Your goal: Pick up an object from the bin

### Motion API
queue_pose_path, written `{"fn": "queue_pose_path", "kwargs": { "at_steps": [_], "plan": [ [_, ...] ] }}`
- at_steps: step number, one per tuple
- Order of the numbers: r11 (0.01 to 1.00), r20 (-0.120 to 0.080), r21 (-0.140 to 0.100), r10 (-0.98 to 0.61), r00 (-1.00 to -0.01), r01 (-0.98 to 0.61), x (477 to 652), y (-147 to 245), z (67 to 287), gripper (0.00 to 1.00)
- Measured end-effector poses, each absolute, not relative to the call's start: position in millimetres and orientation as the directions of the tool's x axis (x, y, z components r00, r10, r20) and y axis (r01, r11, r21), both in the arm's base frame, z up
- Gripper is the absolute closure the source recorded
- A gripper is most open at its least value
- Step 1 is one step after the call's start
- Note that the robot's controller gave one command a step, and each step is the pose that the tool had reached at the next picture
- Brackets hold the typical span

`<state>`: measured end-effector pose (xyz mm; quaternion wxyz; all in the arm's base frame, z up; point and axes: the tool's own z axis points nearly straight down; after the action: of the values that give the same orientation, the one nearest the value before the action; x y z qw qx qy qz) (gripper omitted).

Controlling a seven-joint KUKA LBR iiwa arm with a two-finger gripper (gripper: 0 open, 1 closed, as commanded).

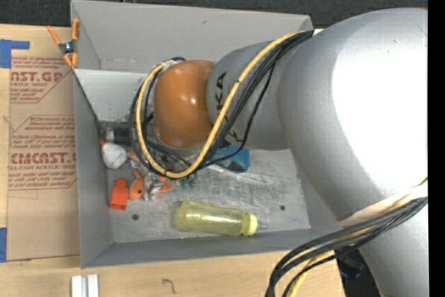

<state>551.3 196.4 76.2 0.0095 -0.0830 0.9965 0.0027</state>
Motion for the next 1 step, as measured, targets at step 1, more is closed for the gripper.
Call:
{"fn": "queue_pose_path", "kwargs": {
  "at_steps": [1],
  "plan": [
    [0.964,-0.013,0.006,-0.267,-0.964,-0.267,558.8,193.1,76.0,1.0]
  ]
}}
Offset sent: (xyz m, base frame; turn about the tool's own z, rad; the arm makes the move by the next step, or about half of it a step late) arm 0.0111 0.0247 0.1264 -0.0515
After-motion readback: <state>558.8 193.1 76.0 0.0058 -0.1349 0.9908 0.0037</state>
